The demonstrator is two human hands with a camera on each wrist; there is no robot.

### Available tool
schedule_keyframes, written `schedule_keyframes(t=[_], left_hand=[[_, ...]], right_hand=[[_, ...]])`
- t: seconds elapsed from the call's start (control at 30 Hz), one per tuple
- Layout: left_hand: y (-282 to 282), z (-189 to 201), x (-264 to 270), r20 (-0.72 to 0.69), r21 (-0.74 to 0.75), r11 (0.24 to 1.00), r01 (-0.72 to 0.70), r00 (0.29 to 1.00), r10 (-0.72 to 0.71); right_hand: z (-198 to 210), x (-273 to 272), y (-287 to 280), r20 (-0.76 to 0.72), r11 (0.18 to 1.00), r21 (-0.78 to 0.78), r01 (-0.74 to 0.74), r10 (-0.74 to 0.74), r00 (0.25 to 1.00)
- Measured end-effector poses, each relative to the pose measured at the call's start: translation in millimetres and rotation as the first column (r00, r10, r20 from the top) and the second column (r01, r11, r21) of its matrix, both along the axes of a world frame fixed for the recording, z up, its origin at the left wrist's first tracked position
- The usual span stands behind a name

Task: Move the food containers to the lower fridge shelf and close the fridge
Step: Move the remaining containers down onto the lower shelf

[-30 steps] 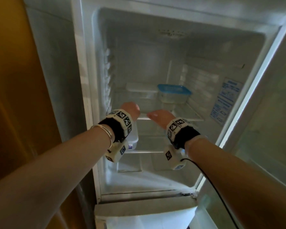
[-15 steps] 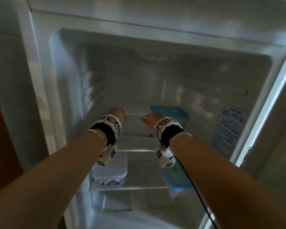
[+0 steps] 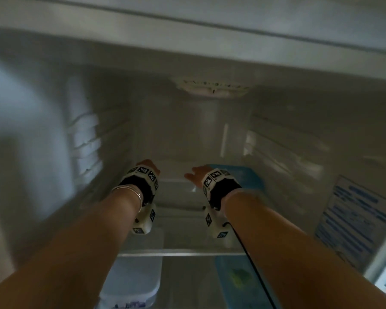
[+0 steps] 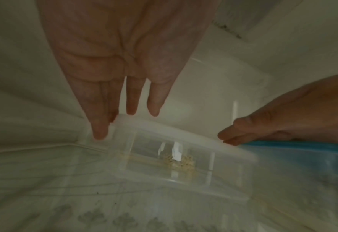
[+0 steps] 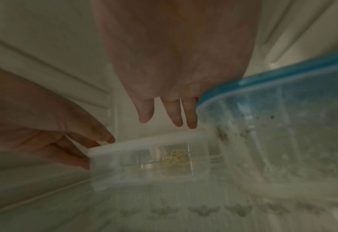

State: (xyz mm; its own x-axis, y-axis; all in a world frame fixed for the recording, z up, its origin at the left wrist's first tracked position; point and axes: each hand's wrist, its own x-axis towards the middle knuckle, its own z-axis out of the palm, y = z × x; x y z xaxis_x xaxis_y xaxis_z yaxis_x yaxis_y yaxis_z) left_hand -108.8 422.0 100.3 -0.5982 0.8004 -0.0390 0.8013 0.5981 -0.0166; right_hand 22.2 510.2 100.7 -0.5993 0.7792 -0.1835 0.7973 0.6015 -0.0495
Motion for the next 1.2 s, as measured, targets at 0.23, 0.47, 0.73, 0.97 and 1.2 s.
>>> schedule_keyframes(t=[0.23,0.47,0.73,0.97,1.2], left_hand=[[-8.8,-1.2,4.4,-0.268,-0.294,0.953,0.071,0.951,-0.154],[-34.1,3.5,1.2,-0.429,-0.280,0.951,0.128,0.870,-0.243],[-78.4,1.5,7.3,-0.412,-0.258,0.956,0.141,0.879,-0.241],[-91.5,6.5,14.2,-0.274,-0.182,0.963,0.197,0.931,-0.242],[-112.2,8.2,22.9,-0.259,-0.121,0.980,0.160,0.948,-0.187]], right_hand=[[-2.7,-1.5,9.2,0.001,0.999,-0.044,0.018,-0.018,1.000],[-3.2,4.8,-4.3,-0.019,0.999,-0.037,0.025,-0.026,0.999],[-13.6,0.7,-18.6,0.097,0.994,0.111,-0.024,0.014,0.995],[-9.0,-5.5,-27.4,0.081,0.998,0.060,-0.029,0.024,0.996],[-6.7,1.3,-35.1,0.063,0.998,0.044,-0.045,0.042,0.997]])
